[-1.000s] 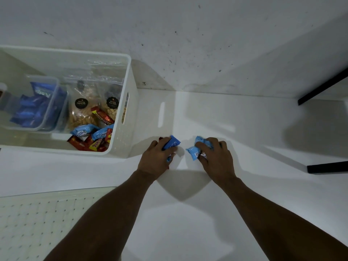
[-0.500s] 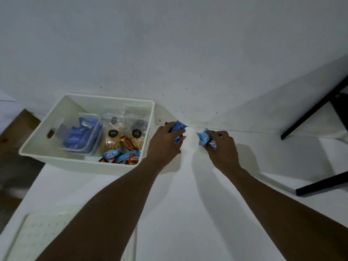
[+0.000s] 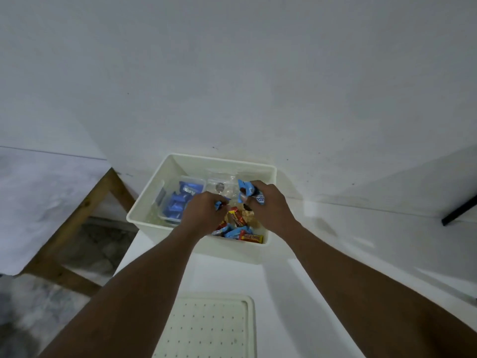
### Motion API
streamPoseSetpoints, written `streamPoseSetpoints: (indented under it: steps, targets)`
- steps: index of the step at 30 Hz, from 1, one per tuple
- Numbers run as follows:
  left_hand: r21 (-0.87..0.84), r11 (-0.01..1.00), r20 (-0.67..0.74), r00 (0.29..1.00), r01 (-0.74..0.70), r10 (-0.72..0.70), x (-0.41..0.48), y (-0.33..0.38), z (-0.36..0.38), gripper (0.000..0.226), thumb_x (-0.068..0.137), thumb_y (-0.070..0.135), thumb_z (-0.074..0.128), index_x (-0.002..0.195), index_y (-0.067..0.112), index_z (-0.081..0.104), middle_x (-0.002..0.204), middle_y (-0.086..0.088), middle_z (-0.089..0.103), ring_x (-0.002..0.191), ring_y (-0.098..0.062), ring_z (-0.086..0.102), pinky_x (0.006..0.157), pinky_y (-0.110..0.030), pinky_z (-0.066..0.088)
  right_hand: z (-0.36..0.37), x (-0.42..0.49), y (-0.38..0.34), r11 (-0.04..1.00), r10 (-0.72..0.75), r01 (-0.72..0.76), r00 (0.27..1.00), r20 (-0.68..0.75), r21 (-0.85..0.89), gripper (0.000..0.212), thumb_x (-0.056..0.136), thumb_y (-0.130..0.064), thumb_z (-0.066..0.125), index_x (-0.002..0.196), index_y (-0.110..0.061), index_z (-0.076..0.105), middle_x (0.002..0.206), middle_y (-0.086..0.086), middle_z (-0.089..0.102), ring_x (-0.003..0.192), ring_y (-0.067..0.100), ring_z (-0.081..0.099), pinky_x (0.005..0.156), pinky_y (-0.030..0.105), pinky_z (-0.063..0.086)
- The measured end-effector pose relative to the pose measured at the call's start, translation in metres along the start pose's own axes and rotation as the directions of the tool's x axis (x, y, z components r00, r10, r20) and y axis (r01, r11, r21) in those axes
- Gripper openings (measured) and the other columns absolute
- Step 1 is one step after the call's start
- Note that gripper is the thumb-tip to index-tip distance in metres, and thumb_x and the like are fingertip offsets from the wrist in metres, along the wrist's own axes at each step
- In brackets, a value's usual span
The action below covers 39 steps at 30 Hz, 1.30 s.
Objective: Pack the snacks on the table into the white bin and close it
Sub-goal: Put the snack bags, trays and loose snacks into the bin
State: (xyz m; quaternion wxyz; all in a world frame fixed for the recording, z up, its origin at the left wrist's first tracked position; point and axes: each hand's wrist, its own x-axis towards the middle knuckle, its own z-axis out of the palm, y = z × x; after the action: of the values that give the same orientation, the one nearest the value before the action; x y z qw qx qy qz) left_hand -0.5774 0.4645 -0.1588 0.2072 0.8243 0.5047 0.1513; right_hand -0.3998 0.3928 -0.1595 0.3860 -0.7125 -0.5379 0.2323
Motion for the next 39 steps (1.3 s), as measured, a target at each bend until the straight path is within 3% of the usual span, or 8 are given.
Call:
streamPoseSetpoints:
  steps: [6, 10, 18, 21, 28, 33, 36, 39]
  targets:
    - [-0.046, 0.999, 0.206, 0.978, -0.015, 0.025, 0.022, -0.028, 0.004, 0.023, 0.089, 0.031, 0.068, 0.110, 0.025, 0.075, 0.102, 0.001, 0.076, 0.093, -0.017, 0.070, 0.082, -0.032, 0.058, 0.029, 0.009, -0.014, 0.990, 0.120, -0.120, 0.993, 0.011, 0.070, 0.031, 0.093, -0.036, 0.063, 0.122, -0.026, 0.062, 0.111, -0.003, 0.064, 0.101, 0.013, 0.054, 0.078, 0.019, 0.038]
    - [-0.050, 0.998, 0.335, 0.940, -0.047, 0.061, 0.035, -0.040, 0.014, 0.029, 0.087, 0.028, 0.068, 0.116, 0.026, 0.070, 0.115, -0.001, 0.071, 0.105, -0.021, 0.067, 0.086, -0.030, 0.053, 0.038, 0.011, -0.011, 0.972, 0.216, -0.217, 0.976, 0.015, 0.085, 0.036, 0.092, -0.031, 0.064, 0.128, -0.025, 0.060, 0.124, -0.003, 0.065, 0.112, 0.015, 0.057, 0.088, 0.022, 0.036]
    - [-0.100, 0.993, 0.436, 0.894, -0.060, 0.098, 0.039, -0.053, 0.012, 0.058, 0.081, 0.024, 0.076, 0.135, 0.019, 0.056, 0.137, -0.007, 0.059, 0.122, -0.026, 0.058, 0.101, -0.035, 0.048, 0.047, 0.003, -0.014, 0.947, 0.322, -0.322, 0.947, -0.002, 0.011, 0.031, 0.090, -0.025, 0.066, 0.120, -0.030, 0.063, 0.122, -0.007, 0.064, 0.104, 0.009, 0.054, 0.086, 0.021, 0.040]
    - [-0.105, 0.993, 0.423, 0.902, -0.046, 0.086, 0.034, -0.057, 0.002, 0.066, 0.078, 0.022, 0.080, 0.138, 0.018, 0.053, 0.137, -0.007, 0.059, 0.125, -0.026, 0.056, 0.105, -0.036, 0.046, 0.043, -0.003, -0.024, 0.945, 0.326, -0.326, 0.945, -0.029, 0.002, 0.027, 0.090, -0.020, 0.064, 0.116, -0.030, 0.063, 0.112, -0.010, 0.060, 0.101, 0.009, 0.052, 0.088, 0.023, 0.044]
    - [-0.163, 0.986, 0.322, 0.942, -0.039, 0.091, 0.002, -0.063, -0.025, 0.052, 0.086, 0.027, 0.074, 0.134, 0.021, 0.058, 0.127, -0.007, 0.064, 0.113, -0.025, 0.062, 0.095, -0.034, 0.052, 0.041, -0.028, -0.043, 0.950, 0.309, -0.312, 0.947, -0.087, -0.013, 0.015, 0.091, -0.020, 0.063, 0.104, -0.023, 0.068, 0.094, -0.005, 0.065, 0.094, 0.014, 0.062, 0.080, 0.026, 0.049]
    - [-0.136, 0.989, 0.137, 0.988, -0.052, 0.071, -0.047, -0.070, -0.037, 0.034, 0.086, 0.023, 0.070, 0.120, 0.021, 0.066, 0.113, -0.004, 0.070, 0.105, -0.022, 0.066, 0.088, -0.029, 0.051, 0.052, -0.070, -0.046, 0.960, 0.267, -0.276, 0.953, -0.143, -0.042, 0.016, 0.088, -0.015, 0.058, 0.085, -0.030, 0.065, 0.086, -0.011, 0.066, 0.078, 0.008, 0.062, 0.059, 0.016, 0.041]
    - [-0.124, 0.992, 0.046, 0.999, -0.021, 0.027, -0.085, -0.081, -0.035, 0.030, 0.086, 0.029, 0.069, 0.116, 0.023, 0.068, 0.112, -0.003, 0.067, 0.099, -0.023, 0.066, 0.088, -0.035, 0.053, 0.062, -0.105, -0.042, 0.954, 0.295, -0.299, 0.949, -0.110, -0.021, 0.015, 0.087, -0.016, 0.058, 0.086, -0.029, 0.066, 0.076, -0.012, 0.062, 0.071, 0.009, 0.060, 0.058, 0.019, 0.042]
    - [-0.110, 0.992, 0.067, 0.996, 0.066, -0.058, -0.130, -0.095, -0.028, 0.031, 0.088, 0.031, 0.068, 0.118, 0.024, 0.066, 0.116, -0.002, 0.063, 0.103, -0.021, 0.063, 0.091, -0.033, 0.051, 0.075, -0.147, -0.028, 0.937, 0.345, -0.346, 0.938, -0.029, -0.037, 0.011, 0.087, -0.018, 0.059, 0.088, -0.026, 0.066, 0.069, -0.008, 0.063, 0.068, 0.013, 0.061, 0.058, 0.024, 0.047]
